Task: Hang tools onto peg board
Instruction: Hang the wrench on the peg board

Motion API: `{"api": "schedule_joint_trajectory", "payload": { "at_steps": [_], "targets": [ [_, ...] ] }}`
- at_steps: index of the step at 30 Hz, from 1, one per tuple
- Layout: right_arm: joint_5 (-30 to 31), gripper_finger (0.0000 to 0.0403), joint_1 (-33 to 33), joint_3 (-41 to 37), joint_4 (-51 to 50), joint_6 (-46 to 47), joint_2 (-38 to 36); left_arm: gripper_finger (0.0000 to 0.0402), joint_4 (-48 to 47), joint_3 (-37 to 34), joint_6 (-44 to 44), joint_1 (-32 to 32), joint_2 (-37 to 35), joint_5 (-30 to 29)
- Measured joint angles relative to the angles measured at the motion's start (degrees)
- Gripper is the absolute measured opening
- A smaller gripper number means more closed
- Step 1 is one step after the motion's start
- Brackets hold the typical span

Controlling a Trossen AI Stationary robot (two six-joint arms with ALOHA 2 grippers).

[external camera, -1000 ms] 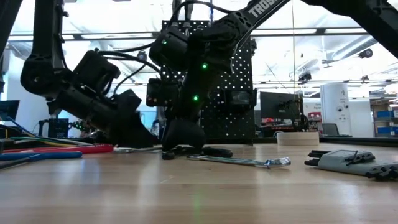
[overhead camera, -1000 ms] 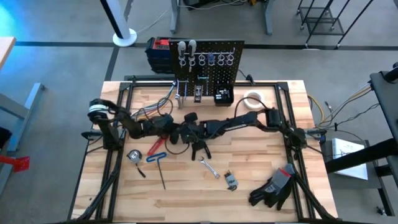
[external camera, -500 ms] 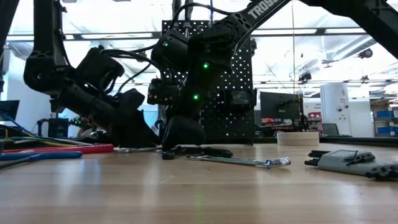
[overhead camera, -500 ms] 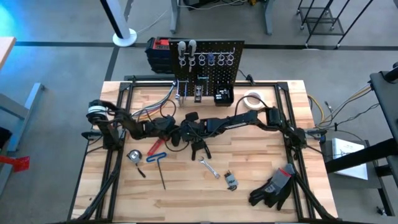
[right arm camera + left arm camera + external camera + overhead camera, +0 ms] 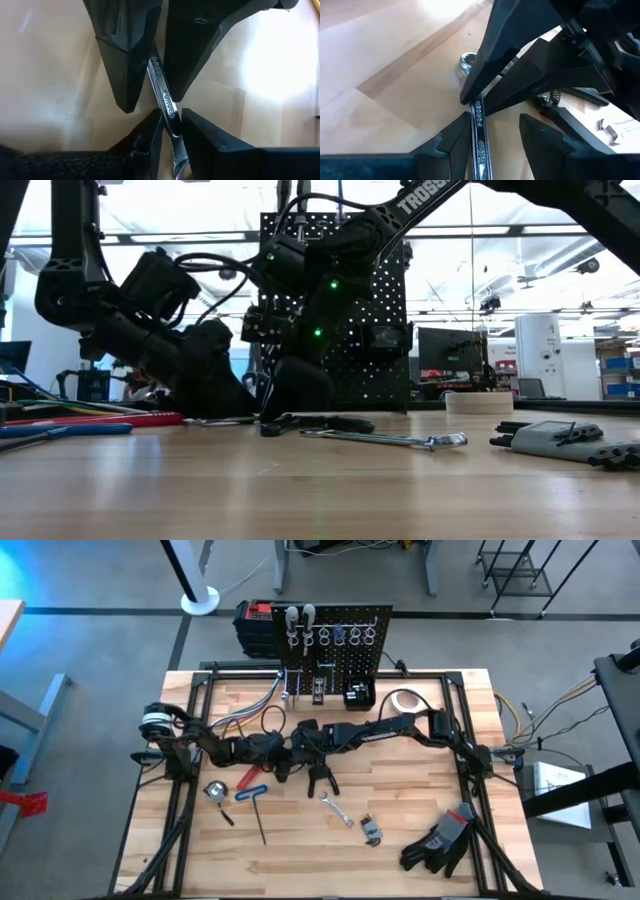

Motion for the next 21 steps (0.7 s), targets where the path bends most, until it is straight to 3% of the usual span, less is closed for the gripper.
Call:
{"api": "schedule_joint_trajectory", "payload": {
  "at_steps": [4,6,10,15,21],
  "targets": [
    [0.6,0.0044,1.0,0.1,-1.4,-0.2,-0.1,0.0156,2.1,-0.2,0.9,-0.5,0.1,1.5],
    [3.4,0.0018,2.2,0.1,-2.2,0.7,-0.5,0.0155,3.1,-0.2,1.0,-0.5,0.1,2.7],
    [9.2,0.0007,4.8,0.0,-3.6,0.7,-1.5,0.0155,4.8,-0.3,0.5,-0.6,-0.3,5.7],
    [13.3,0.0003,7.9,-0.5,-6.1,0.3,-3.6,0.0154,13.5,-2.9,-2.8,-1.6,-3.8,16.6],
    [16.5,0.0001,11.8,-1.0,-9.5,0.4,-7.0,0.0154,27.4,-8.7,-3.5,-2.5,-10.2,15.3]
  ]
}}
